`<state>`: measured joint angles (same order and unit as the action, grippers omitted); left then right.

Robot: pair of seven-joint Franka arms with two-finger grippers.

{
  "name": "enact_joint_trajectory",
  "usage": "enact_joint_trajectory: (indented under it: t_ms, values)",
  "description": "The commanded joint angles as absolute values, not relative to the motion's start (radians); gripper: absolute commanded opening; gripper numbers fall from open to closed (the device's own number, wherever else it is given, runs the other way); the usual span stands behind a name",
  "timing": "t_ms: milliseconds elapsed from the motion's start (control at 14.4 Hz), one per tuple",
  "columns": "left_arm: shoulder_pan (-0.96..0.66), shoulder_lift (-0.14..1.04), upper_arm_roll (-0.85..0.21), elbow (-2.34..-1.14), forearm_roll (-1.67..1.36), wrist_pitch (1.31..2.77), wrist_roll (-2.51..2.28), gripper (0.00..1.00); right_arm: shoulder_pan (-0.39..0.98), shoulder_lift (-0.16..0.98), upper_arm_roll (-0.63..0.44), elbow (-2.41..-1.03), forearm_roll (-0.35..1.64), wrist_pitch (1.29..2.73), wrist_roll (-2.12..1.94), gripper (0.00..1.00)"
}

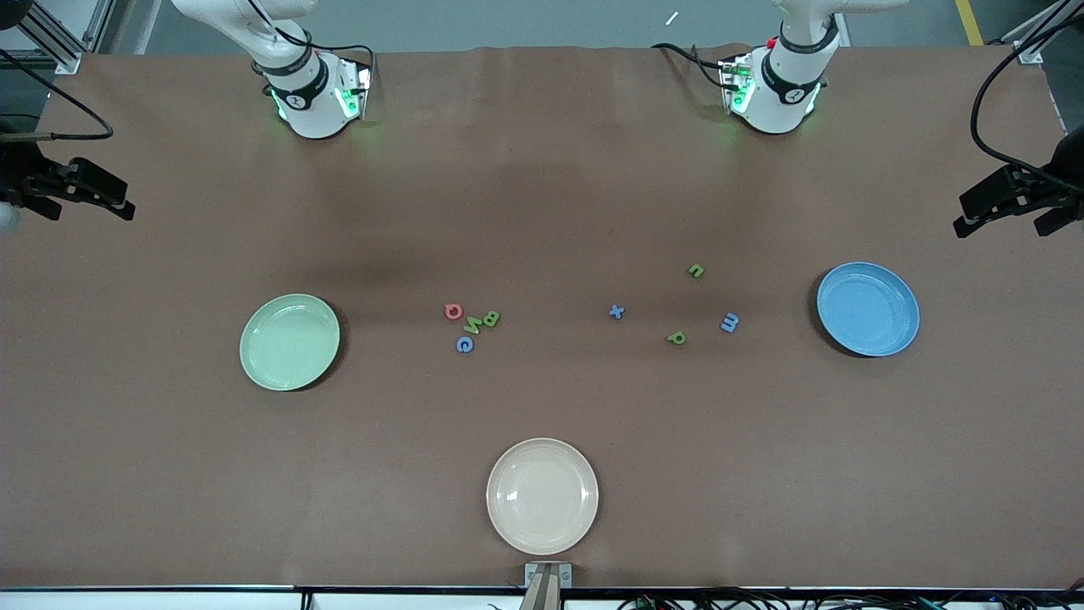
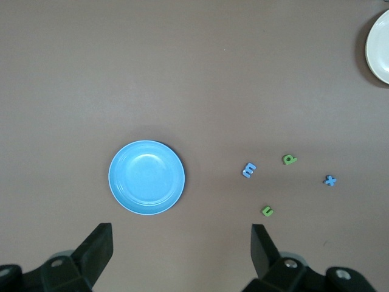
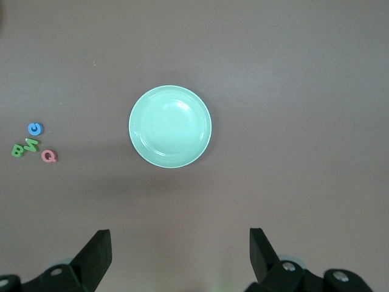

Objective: Sort upper and lower case letters into plates

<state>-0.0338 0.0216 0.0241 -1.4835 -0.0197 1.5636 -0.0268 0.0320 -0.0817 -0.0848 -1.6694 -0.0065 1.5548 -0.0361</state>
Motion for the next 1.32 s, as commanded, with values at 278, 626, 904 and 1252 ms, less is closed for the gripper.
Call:
enact_joint_trajectory:
  t_ms: [278,626,904,1252]
  values:
    - [-0.029,0.000,0.025,-1.512,-0.017,1.563,-0.008,1.00,0.026,-0.100,-0.089,-1.684,-0.009,1.551,-0.043,1.00]
    - [-0.028,0.023,0.026,-1.509,-0.018,1.531,-0.006,1.00,0.025,-0.100,-0.089,-1.684,-0.009,1.549,-0.041,1.00]
    - [-0.064,0.110,0.023,-1.513,-0.084,1.537,-0.028,1.00,0.025,-0.100,-0.091,-1.684,-0.011,1.548,-0.043,1.00]
    - [-0.185,0.276,0.021,-1.520,-0.089,1.629,-0.142,1.00,0.017,-0.095,-0.091,-1.668,-0.012,1.523,-0.031,1.00]
